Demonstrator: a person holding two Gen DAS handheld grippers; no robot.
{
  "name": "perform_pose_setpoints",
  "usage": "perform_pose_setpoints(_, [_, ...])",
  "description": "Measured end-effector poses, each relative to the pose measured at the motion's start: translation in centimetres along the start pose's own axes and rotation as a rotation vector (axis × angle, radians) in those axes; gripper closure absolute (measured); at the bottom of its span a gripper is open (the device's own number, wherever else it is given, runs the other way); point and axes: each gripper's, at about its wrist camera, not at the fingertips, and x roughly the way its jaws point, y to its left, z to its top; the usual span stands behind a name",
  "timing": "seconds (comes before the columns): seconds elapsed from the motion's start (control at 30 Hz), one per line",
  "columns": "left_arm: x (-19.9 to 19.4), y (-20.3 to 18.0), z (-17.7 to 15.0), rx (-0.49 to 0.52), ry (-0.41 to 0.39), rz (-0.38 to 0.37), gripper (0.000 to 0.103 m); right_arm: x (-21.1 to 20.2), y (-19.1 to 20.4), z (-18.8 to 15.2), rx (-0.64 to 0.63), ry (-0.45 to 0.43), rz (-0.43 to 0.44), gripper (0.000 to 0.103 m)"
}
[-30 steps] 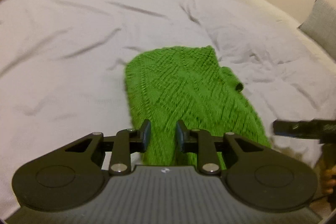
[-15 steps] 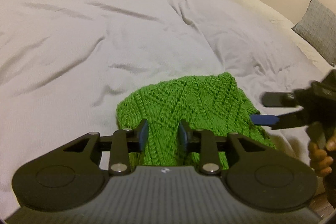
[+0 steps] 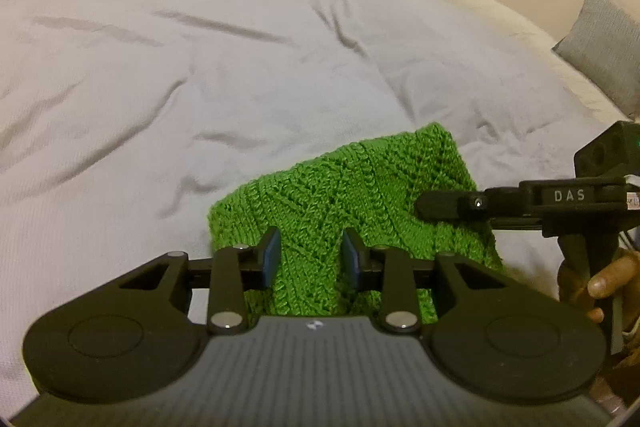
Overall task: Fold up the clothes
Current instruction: 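Lift the vest with the left gripper while the right gripper grasps its other edge, then fold the held vest over with both grippers and lay it down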
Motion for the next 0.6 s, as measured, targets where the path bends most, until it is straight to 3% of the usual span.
perform_pose_setpoints(0.23, [0.4,-2.6,0.4,0.016,-0.01,-0.037,0.076,-4.5,-1.3,1.2,0.059,-0.091,-0.152,0.081])
perform_pose_setpoints(0.33, [1.1,-3.4,0.1,0.031,0.002,-0.032,0.076,-4.5,-3.6,1.5,0.112,-0.052,-0.219,0.08])
perform_pose_setpoints(0.43, [1.5,-4.0,-0.4,0.056,0.008,-0.012,0.076,-3.6,-5.0,0.8,0.143,-0.005,-0.231,0.078])
perform_pose_setpoints(0.53, [1.0,-4.2,-0.8,0.078,0.002,0.009,0.076,-3.7,-4.7,0.2,0.153,-0.029,-0.257,0.077])
perform_pose_setpoints(0.6, [0.4,-4.4,-1.0,0.09,-0.004,0.023,0.076,-4.5,-4.0,-0.2,0.16,-0.053,-0.267,0.051])
